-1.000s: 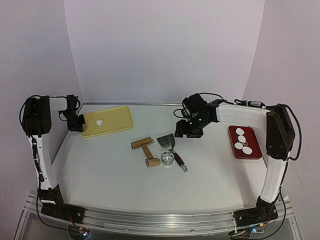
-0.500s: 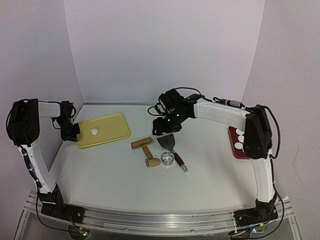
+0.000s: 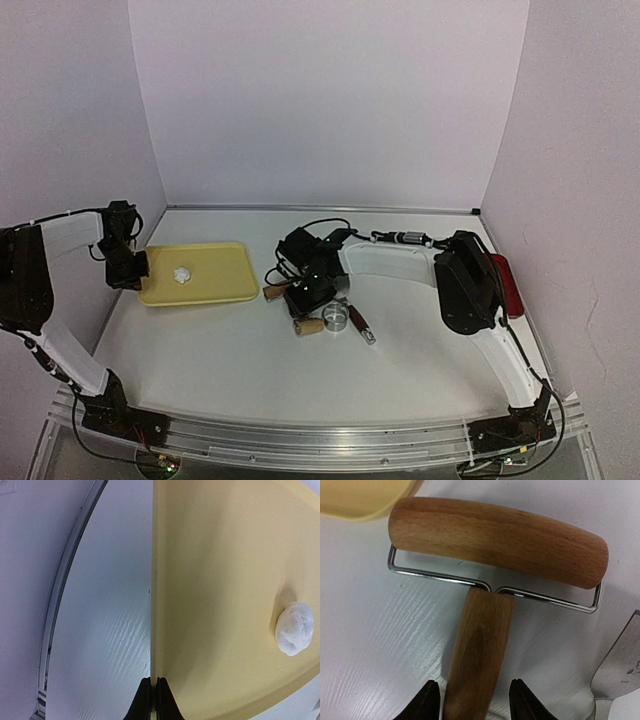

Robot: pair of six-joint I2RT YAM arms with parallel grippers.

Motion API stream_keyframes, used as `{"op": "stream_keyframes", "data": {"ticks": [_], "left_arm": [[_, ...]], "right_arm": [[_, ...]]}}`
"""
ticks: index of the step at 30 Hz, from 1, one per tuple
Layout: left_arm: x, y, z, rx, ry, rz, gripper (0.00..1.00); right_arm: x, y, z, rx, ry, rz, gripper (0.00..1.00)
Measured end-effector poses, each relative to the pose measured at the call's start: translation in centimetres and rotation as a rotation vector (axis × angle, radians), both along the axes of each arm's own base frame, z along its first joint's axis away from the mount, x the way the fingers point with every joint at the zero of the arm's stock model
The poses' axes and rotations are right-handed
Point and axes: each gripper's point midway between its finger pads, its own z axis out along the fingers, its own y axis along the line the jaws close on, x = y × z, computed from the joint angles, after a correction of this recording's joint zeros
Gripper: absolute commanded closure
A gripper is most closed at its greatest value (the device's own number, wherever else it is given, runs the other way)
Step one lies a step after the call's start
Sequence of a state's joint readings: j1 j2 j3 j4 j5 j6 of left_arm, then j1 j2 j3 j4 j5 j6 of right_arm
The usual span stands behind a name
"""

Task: Roll out the dumpling wrappers from the dough

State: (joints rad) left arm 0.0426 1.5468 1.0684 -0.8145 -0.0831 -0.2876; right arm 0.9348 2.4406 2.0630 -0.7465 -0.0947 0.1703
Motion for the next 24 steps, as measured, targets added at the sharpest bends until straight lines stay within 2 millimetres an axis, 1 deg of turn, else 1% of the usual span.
{"op": "stream_keyframes", "data": {"ticks": [1, 2, 3, 5, 6, 8, 11, 14, 16, 18, 20, 24], "left_arm": [[-0.1, -0.1, 0.1, 0.003, -0.001, -0.008, 1.0], [-0.2, -0.2, 0.1, 0.007, -0.001, -0.019, 1.0], [-0.2, -0.3, 0.0, 0.011, 0.001, -0.031, 1.0], [-0.4, -0.6, -0.1, 0.018, 0.008, -0.059, 1.0], [-0.4, -0.7, -0.1, 0.022, 0.011, -0.07, 1.0], [-0.5, -0.8, -0.1, 0.025, 0.014, -0.084, 1.0], [-0.4, -1.4, -0.1, 0.033, 0.015, -0.121, 1.0], [-0.3, -2.8, -0.2, 0.046, 0.015, -0.178, 1.0], [-0.2, -4.1, -0.5, 0.049, 0.017, -0.226, 1.0], [-0.2, -5.5, -1.2, 0.047, 0.036, -0.27, 1.0], [-0.4, -6.5, -2.2, 0.04, 0.065, -0.302, 1.0], [-0.6, -7.5, -3.2, 0.027, 0.094, -0.325, 1.0]], "right_arm": [[0.0, -0.1, -0.1, -0.007, -0.003, 0.0, 0.66], [0.1, -0.2, -0.2, -0.013, -0.008, 0.004, 0.76], [0.2, -0.2, -0.2, -0.016, -0.011, 0.003, 0.82], [0.3, -0.3, -0.3, -0.02, -0.017, 0.0, 0.92], [0.4, -0.3, -0.3, -0.025, -0.022, -0.002, 0.95], [0.6, -0.5, -0.2, -0.031, -0.033, -0.006, 1.0], [1.2, -1.0, 0.1, -0.05, -0.059, -0.02, 1.0], [1.6, -1.9, 0.6, -0.062, -0.071, -0.039, 1.0], [1.8, -3.2, 1.4, -0.064, -0.066, -0.06, 1.0], [2.2, -4.7, 2.6, -0.056, -0.059, -0.089, 1.0], [2.5, -6.1, 4.5, -0.036, -0.058, -0.113, 1.0], [3.3, -7.7, 10.2, 0.056, -0.104, -0.149, 1.0]]}}
